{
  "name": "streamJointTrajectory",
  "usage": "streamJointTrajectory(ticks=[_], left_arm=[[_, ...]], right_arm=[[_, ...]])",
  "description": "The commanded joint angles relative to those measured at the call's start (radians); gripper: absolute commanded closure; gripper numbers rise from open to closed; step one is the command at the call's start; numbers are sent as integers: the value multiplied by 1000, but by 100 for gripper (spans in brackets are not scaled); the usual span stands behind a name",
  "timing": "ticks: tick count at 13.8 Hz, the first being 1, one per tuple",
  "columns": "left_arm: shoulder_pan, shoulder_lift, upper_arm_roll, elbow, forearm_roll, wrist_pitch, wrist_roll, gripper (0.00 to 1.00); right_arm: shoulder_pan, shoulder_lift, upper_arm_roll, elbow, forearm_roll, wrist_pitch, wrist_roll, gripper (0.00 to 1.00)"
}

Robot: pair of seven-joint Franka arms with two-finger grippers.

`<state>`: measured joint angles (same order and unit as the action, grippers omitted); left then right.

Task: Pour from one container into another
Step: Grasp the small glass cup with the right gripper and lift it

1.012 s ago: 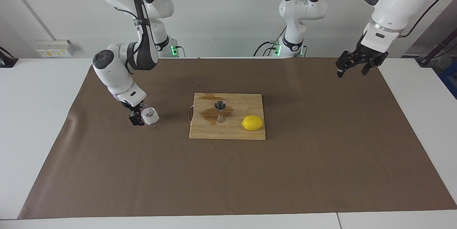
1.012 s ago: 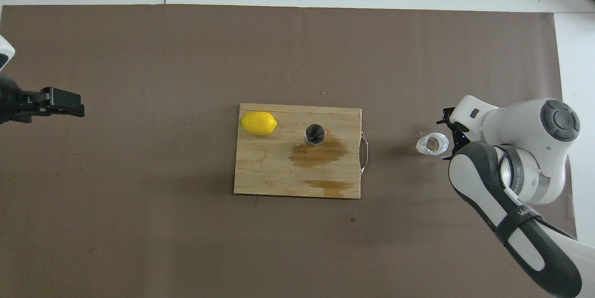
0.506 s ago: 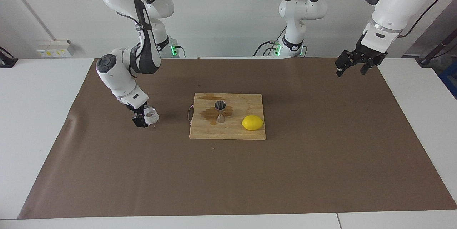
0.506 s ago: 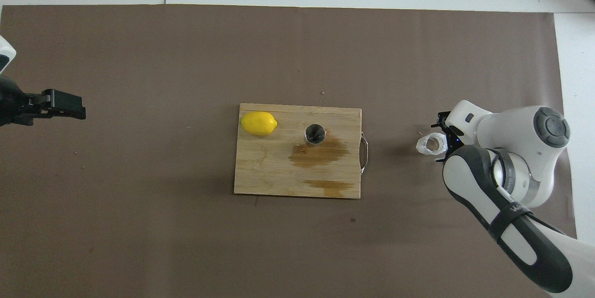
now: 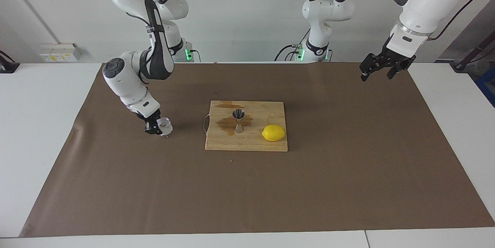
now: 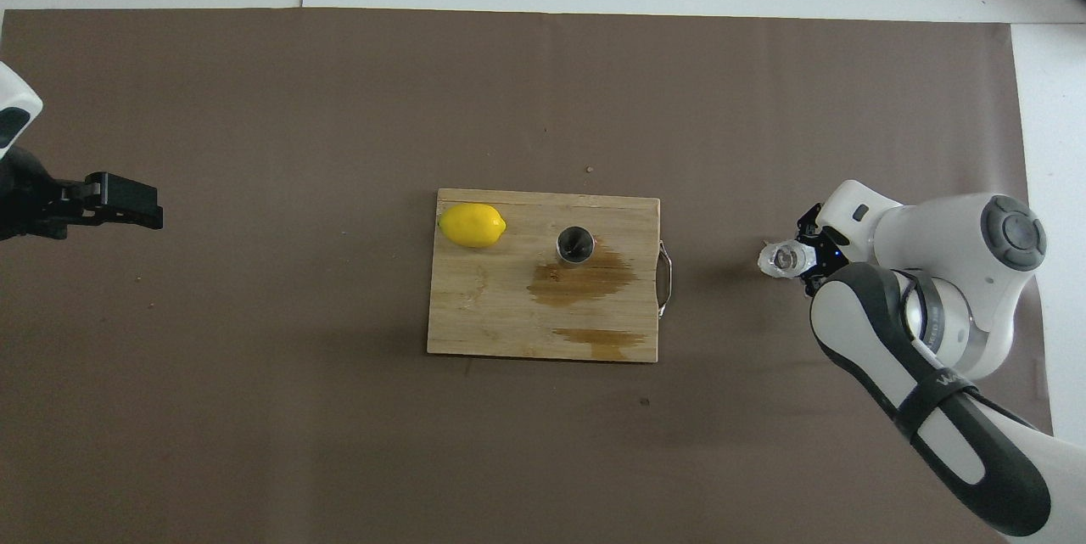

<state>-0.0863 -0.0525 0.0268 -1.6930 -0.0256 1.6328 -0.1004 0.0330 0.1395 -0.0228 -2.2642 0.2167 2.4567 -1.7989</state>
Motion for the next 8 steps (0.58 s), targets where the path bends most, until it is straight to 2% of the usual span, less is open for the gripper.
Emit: streamJointTrajectory(ticks=[1, 4, 8], left_arm=[[11, -20, -2, -8, -11, -24, 2, 0], [11, -21, -2, -8, -11, -25, 2, 0], [11, -21, -2, -8, -11, -25, 2, 0]], right_arm=[[-4, -32, 6, -6, 33, 8, -28, 100], [16, -38, 18, 18, 33, 1, 13, 100], [108, -52, 20, 70, 30, -22, 153, 100]])
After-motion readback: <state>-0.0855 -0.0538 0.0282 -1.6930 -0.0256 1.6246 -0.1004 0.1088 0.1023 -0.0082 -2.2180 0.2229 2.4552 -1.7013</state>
